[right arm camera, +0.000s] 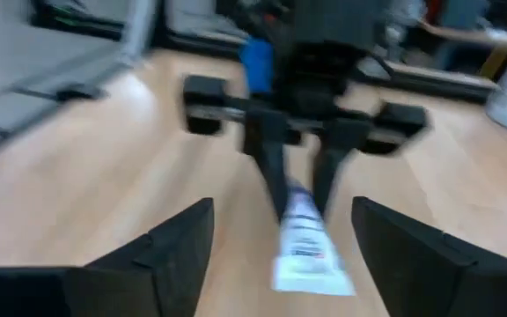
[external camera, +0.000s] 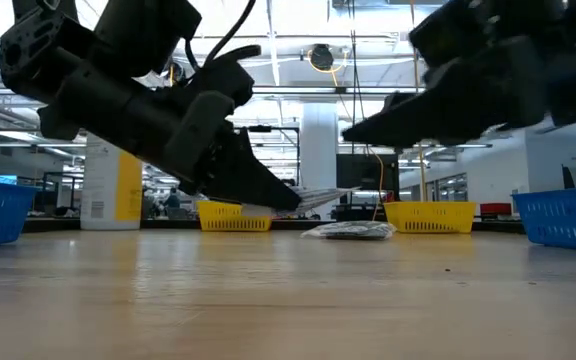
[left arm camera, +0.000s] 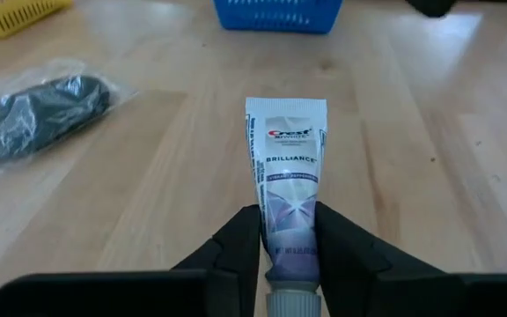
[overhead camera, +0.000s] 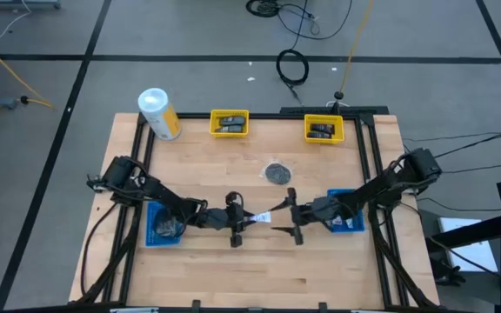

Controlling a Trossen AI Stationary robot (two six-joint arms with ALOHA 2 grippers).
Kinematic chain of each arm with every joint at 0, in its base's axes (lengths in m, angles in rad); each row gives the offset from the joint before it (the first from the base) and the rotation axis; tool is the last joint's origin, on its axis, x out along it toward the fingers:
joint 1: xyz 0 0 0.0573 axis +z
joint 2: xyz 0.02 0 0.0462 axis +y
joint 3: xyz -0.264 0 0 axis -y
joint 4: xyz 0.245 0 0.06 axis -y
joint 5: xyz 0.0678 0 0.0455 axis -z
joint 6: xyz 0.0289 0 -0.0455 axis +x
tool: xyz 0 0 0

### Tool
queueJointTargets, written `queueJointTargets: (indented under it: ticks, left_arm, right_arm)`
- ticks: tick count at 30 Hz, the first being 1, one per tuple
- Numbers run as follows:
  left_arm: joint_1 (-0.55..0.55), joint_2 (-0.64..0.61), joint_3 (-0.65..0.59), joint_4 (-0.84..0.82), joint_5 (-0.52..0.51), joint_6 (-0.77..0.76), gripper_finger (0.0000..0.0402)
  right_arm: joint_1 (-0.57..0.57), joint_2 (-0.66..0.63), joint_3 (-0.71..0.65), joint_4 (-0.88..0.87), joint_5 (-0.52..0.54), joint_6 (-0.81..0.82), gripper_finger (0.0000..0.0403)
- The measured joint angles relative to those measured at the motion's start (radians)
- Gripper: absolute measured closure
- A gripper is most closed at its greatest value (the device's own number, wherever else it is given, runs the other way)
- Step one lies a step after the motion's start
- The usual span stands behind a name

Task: Pick & Place Travel size toiletries
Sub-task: Put the white toothpaste into the right blue bin

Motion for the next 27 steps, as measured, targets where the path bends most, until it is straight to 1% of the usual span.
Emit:
queueJointTargets:
  ticks: [2, 5, 9, 14, 15, 18, 20, 27]
  left_arm:
    - [0.0, 0.0, 0.0, -0.005, 0.0, -0.006, 0.0305]
    - [0.0, 0.0, 0.0, -0.005, -0.003, -0.006, 0.031]
    - [0.0, 0.0, 0.0, -0.005, -0.003, -0.006, 0.0312]
    - [0.001, 0.0, 0.0, -0.005, -0.008, -0.008, 0.0312]
    - [0.001, 0.0, 0.0, -0.005, -0.008, -0.008, 0.0312]
    - [0.0, 0.0, 0.0, -0.002, -0.007, -0.009, 0.0312]
    - [-0.001, 0.0, 0.0, -0.001, -0.006, -0.014, 0.0312]
    - [0.0, 0.0, 0.0, 0.008, -0.006, -0.021, 0.0312]
  right_arm:
    - [-0.004, 0.02, 0.031, -0.057, 0.059, 0.019, 0.0129]
    - [-0.016, 0.063, 0.073, -0.12, 0.091, 0.038, 0.0122]
    - [-0.036, 0.129, 0.106, -0.129, 0.092, 0.035, 0.0128]
    - [-0.064, 0.164, 0.12, -0.118, 0.088, 0.06, 0.0144]
    - [-0.071, 0.173, 0.12, -0.098, 0.074, 0.069, 0.0146]
    - [-0.093, 0.193, 0.12, -0.067, -0.025, 0.098, 0.0153]
    - [-0.103, 0.192, 0.12, -0.049, -0.07, 0.127, 0.0158]
    - [-0.113, 0.191, 0.12, -0.065, -0.081, 0.152, 0.0192]
